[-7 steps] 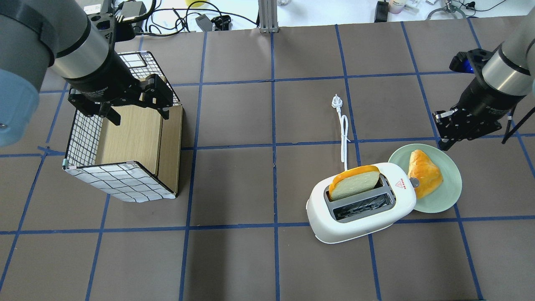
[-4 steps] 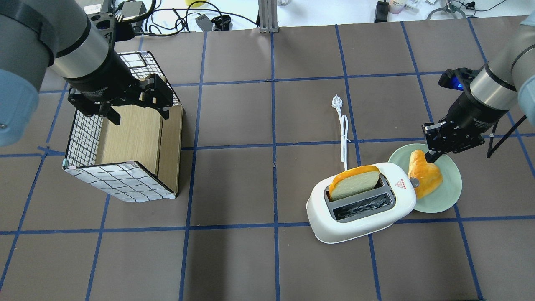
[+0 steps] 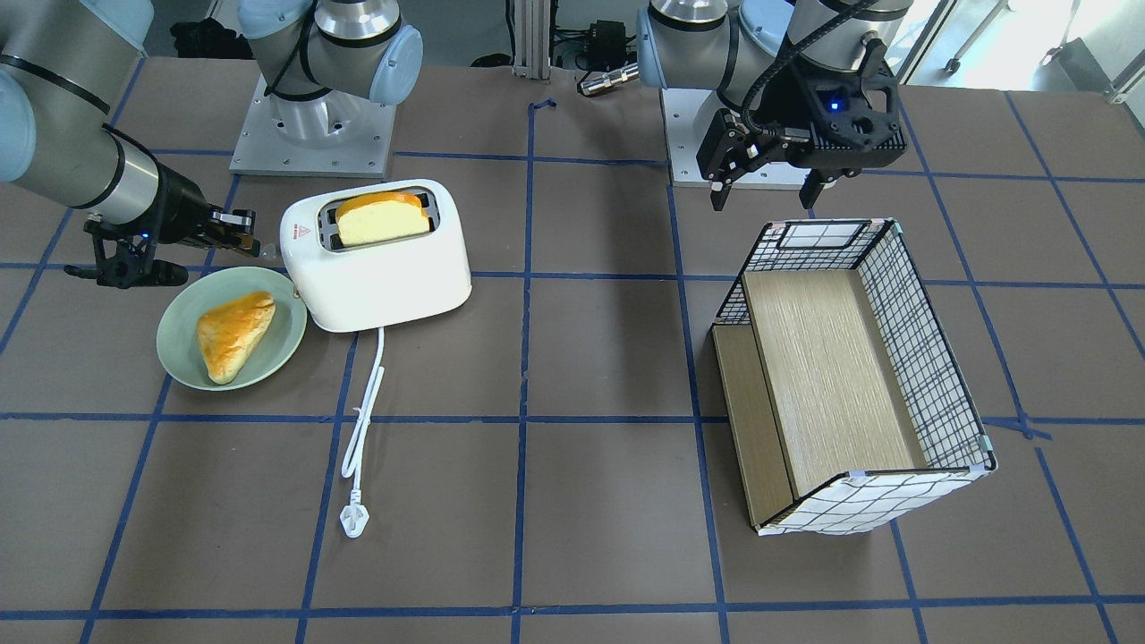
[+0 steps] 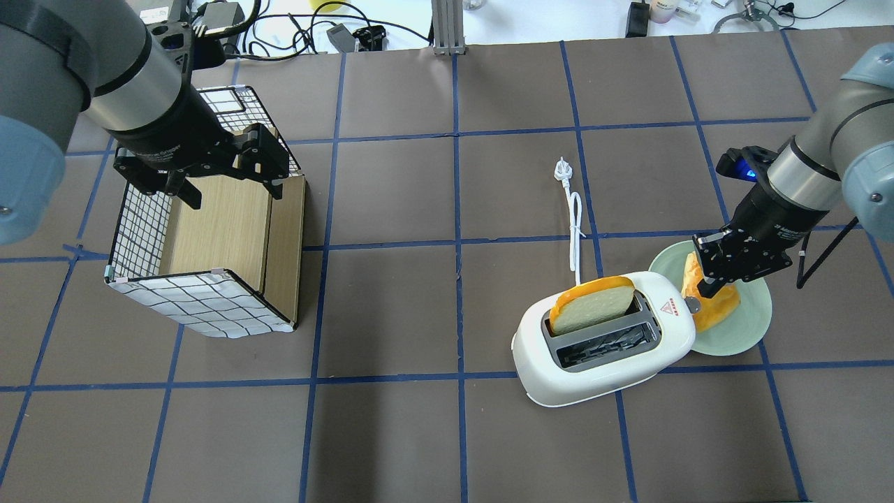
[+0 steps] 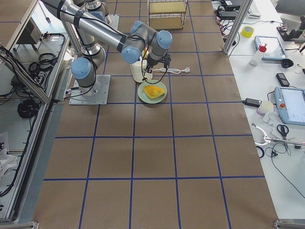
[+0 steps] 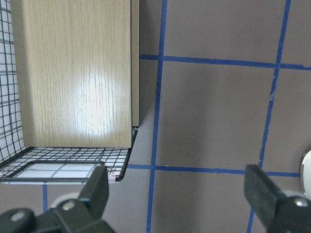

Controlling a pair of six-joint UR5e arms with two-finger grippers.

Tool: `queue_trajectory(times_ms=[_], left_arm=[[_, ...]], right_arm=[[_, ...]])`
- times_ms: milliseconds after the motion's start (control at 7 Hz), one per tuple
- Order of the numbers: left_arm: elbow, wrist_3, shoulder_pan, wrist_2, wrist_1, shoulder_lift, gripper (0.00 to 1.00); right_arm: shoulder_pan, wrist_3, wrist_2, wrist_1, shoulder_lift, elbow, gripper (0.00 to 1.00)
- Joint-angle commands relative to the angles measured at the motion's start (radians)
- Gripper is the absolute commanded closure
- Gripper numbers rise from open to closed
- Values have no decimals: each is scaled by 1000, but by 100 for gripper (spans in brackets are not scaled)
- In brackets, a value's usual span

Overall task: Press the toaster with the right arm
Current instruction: 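Press the toaster lever down with the right gripper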

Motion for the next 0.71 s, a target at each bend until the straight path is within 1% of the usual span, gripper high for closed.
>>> queue_trajectory(times_ms=[0,571], left_arm=[[1,0,0,-1,0,0,0],[-1,0,0,0,0,0,0]], right_arm=[[-1,0,0,9,4,7,100],[-1,-1,1,11,18,20,100]])
